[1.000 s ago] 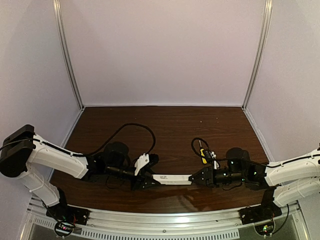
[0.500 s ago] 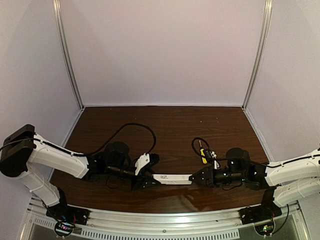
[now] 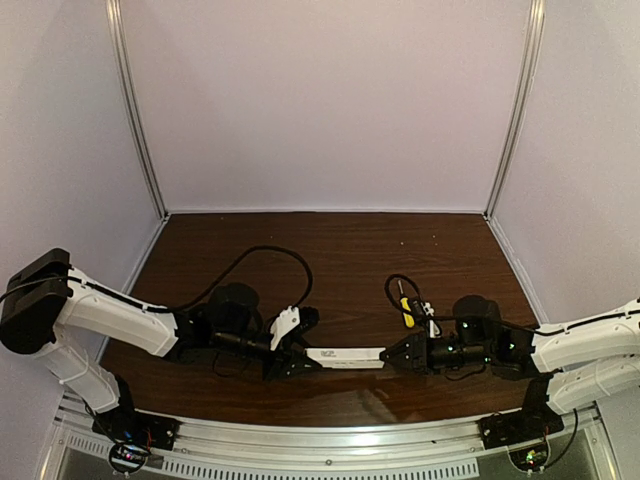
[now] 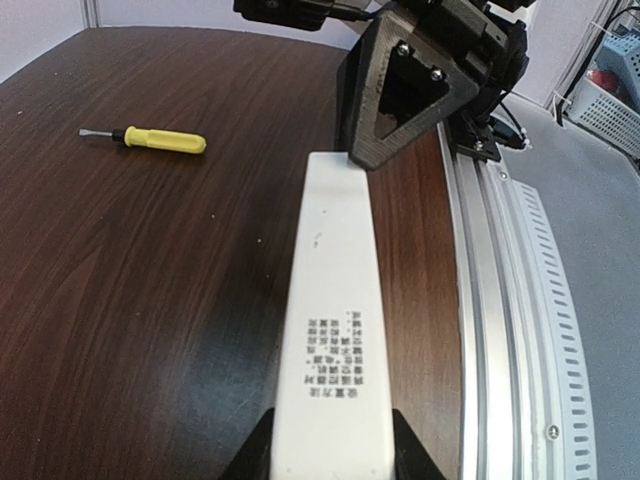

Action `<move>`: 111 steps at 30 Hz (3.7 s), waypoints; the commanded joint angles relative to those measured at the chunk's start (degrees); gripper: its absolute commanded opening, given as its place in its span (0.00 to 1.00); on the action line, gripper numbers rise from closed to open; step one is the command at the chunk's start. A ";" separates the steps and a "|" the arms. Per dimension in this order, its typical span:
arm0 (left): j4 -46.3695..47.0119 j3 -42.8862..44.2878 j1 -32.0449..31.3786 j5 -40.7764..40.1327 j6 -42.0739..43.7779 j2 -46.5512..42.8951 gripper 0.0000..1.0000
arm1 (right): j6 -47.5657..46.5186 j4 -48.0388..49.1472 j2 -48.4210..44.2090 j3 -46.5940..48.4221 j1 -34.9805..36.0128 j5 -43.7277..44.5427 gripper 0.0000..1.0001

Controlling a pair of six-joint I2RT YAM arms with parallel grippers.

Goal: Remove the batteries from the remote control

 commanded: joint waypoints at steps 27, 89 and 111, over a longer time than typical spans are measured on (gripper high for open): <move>2.66 0.63 -0.20 -1.06 0.68 -1.41 0.00 | -1.02 1.84 -1.59 -0.14 0.63 0.94 0.13; 0.79 -4.04 -0.16 -9.97 -4.97 -10.12 0.00 | -6.16 8.31 -5.92 3.54 0.67 3.60 0.00; -1.62 -9.08 -0.22 -12.59 -7.75 -17.35 0.00 | -3.90 20.54 11.87 14.24 0.63 -4.93 0.00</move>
